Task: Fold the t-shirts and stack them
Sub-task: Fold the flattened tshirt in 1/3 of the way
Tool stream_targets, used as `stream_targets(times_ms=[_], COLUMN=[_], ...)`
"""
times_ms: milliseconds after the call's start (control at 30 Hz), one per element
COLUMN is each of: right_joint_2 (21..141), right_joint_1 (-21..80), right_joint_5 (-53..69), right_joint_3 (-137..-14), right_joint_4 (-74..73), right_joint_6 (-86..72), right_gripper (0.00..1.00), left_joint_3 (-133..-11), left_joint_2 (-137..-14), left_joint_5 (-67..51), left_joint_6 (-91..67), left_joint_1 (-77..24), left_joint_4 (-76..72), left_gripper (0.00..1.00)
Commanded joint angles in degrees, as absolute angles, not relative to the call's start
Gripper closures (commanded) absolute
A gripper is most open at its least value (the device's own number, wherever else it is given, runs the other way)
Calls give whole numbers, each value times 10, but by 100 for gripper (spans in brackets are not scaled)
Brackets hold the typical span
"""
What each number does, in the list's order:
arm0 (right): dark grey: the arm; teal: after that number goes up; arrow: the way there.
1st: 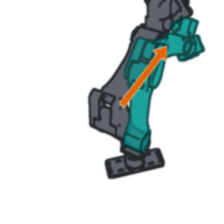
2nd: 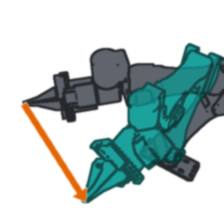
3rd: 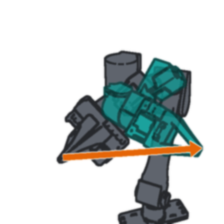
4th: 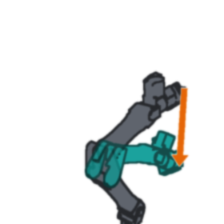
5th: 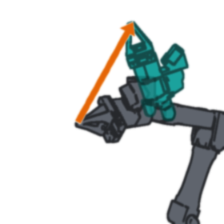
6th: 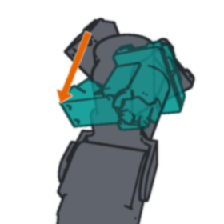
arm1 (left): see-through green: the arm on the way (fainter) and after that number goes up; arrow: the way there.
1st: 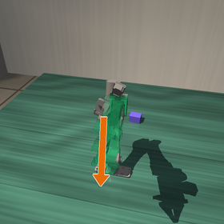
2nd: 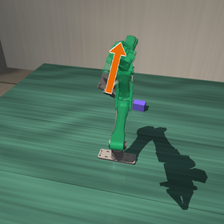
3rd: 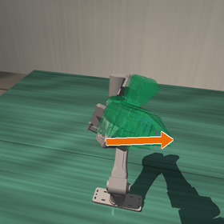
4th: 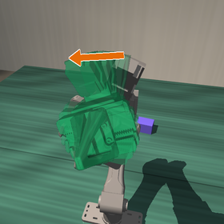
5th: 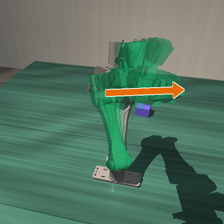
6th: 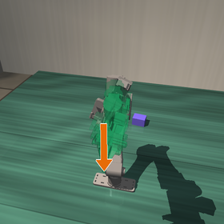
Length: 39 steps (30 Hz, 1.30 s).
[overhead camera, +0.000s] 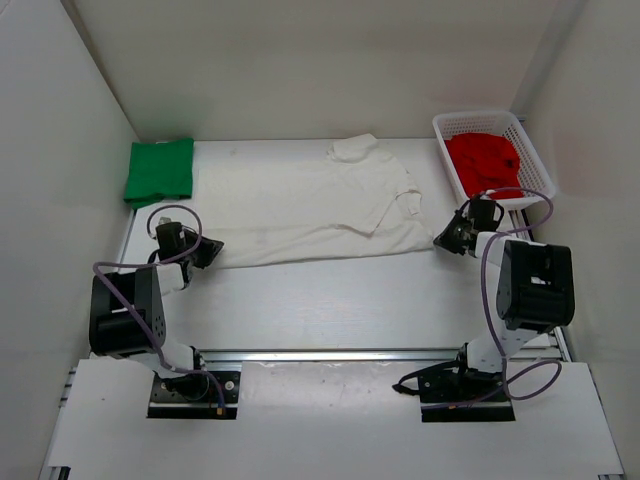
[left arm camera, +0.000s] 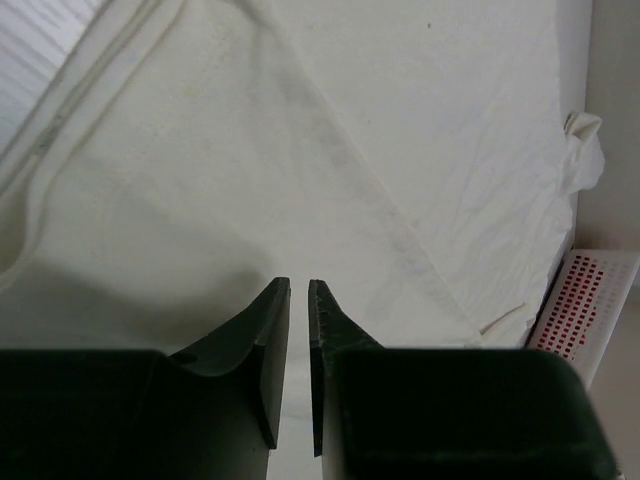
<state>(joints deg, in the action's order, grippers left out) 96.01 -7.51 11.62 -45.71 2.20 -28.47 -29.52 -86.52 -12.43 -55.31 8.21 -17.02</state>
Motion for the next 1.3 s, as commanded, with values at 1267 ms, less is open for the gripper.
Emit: stream_targets(times_ms=[1267], right_joint_2=[799], right_joint_1=[119], right_joint_5=[93], right_joint_3=[-388], right_joint_4=[-95], right_joint_6=[-294], right_gripper=[79], left_joint_3=[-236], left_joint_2=[-788], left_joint_5=[-87], left_joint_6=[-519], left_joint_1=[-233], left_joint_4=[-230], left_gripper=[69])
